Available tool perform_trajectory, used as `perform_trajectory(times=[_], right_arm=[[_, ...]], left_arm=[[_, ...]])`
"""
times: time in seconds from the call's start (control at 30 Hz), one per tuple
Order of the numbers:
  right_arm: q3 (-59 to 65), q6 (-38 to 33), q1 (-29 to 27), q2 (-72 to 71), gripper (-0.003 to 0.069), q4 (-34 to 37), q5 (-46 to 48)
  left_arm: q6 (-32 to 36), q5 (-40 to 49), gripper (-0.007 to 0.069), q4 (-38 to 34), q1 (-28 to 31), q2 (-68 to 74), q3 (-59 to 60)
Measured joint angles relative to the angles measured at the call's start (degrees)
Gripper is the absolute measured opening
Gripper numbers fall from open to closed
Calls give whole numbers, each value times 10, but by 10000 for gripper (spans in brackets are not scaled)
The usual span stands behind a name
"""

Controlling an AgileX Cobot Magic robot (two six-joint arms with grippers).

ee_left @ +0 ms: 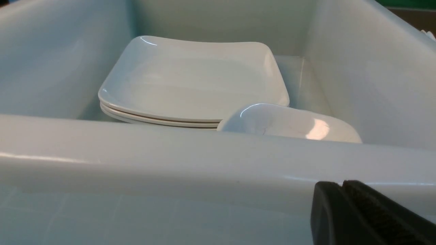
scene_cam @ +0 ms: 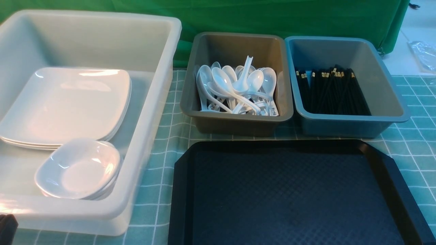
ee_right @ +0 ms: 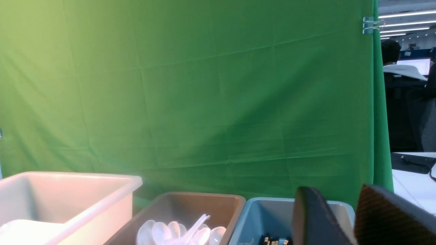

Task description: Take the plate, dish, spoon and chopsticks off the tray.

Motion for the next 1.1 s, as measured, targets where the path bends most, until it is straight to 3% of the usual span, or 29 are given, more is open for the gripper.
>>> perform_trajectory(times=[0.73,1.1], right_arm=[[0,0,0,0,239,0,0],[5,-34,0,0,239,1,31]], left_arm=[[0,0,17,2,0,0,0],[-1,0,17,7,0,0,0]])
